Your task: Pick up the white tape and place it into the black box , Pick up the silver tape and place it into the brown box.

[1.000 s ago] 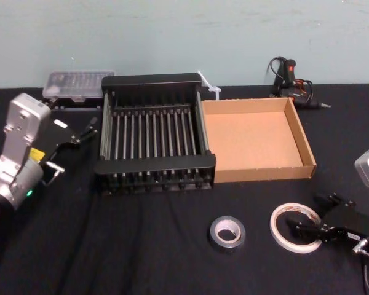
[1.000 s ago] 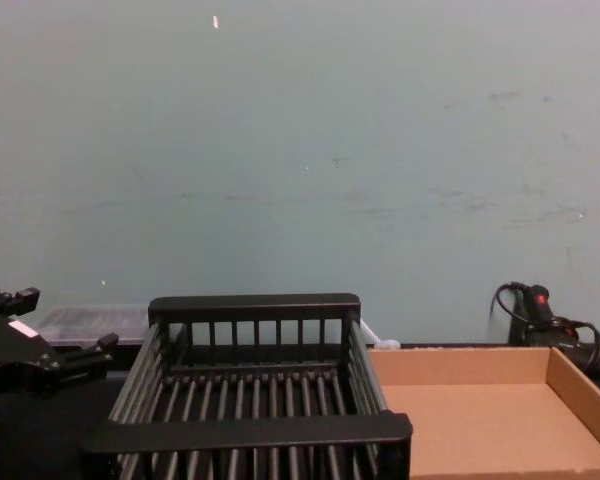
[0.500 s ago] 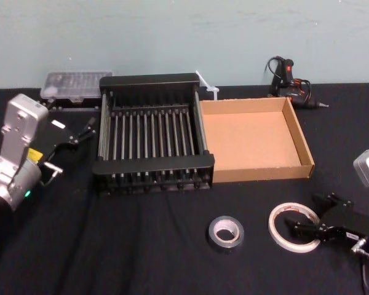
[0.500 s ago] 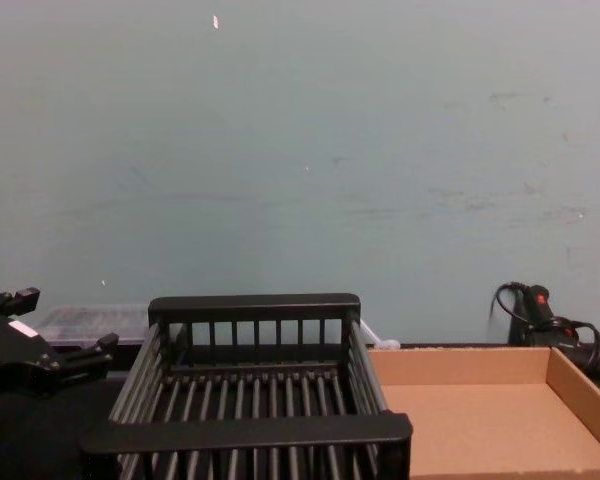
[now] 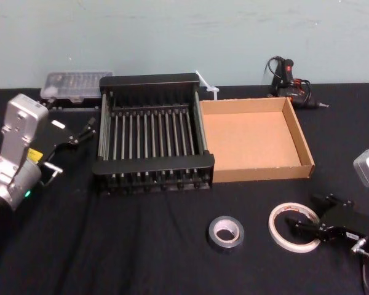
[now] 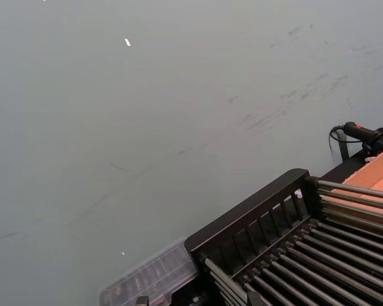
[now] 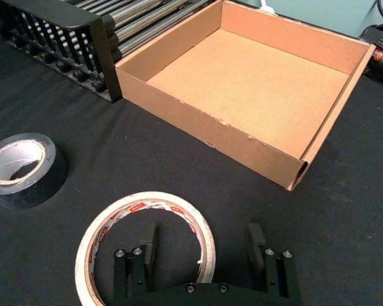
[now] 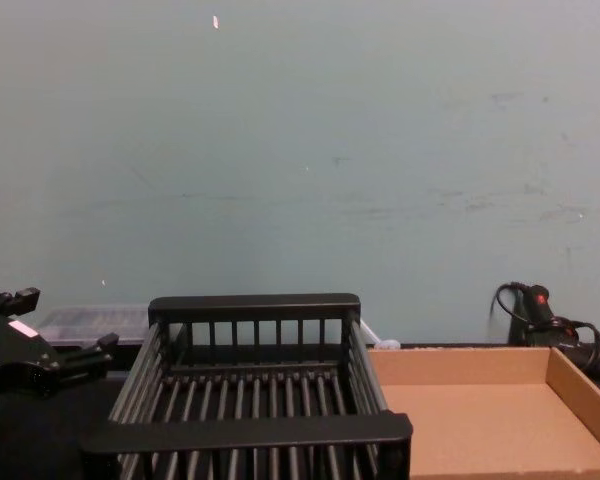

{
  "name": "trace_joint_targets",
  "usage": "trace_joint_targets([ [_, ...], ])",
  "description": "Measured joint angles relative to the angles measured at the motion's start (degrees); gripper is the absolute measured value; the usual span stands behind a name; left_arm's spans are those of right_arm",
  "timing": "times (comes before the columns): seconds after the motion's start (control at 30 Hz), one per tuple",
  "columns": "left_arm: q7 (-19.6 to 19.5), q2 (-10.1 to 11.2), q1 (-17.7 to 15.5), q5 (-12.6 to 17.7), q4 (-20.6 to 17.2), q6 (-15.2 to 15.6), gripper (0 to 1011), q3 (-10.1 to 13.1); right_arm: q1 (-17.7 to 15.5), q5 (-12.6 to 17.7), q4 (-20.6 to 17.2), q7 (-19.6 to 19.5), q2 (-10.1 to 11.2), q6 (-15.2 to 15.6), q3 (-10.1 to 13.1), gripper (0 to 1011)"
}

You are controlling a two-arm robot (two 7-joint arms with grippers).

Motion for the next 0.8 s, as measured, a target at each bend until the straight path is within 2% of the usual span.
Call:
trace_joint_targets([
  [0.13,0.00,0.00,0.00,0.00,0.00,0.00,1001,0.00,0.00,0.00,-0.02,-0.02,0.00,0.00,0.00,821],
  [0.27,0.00,0.00,0.00,0.00,0.00,0.00,1002,0.00,0.00,0.00,-0.04,-0.04,0.00,0.00,0.00,676],
  [0.37,0.00,0.00,0.00,0.00,0.00,0.00,1001,0.00,0.00,0.00,-0.06,-0.04,0.00,0.00,0.00,618],
  [0.43,0.00,0.00,0.00,0.00,0.00,0.00,1001,0.00,0.00,0.00,-0.06,-0.04,0.00,0.00,0.00,508],
  [0.47,0.00,0.00,0.00,0.00,0.00,0.00,1002,0.00,0.00,0.00,-0.06,-0.04,0.00,0.00,0.00,508],
  [0.57,0.00,0.00,0.00,0.00,0.00,0.00,1001,0.00,0.00,-0.01,-0.06,-0.05,0.00,0.00,0.00,384],
  [0.67,0.00,0.00,0.00,0.00,0.00,0.00,1001,0.00,0.00,0.00,-0.06,-0.05,0.00,0.00,0.00,328],
  [0.7,0.00,0.00,0.00,0.00,0.00,0.00,1001,0.00,0.00,-0.01,-0.06,-0.04,0.00,0.00,0.00,267],
  [0.8,0.00,0.00,0.00,0.00,0.00,0.00,1002,0.00,0.00,-0.01,-0.06,-0.04,0.00,0.00,0.00,187],
])
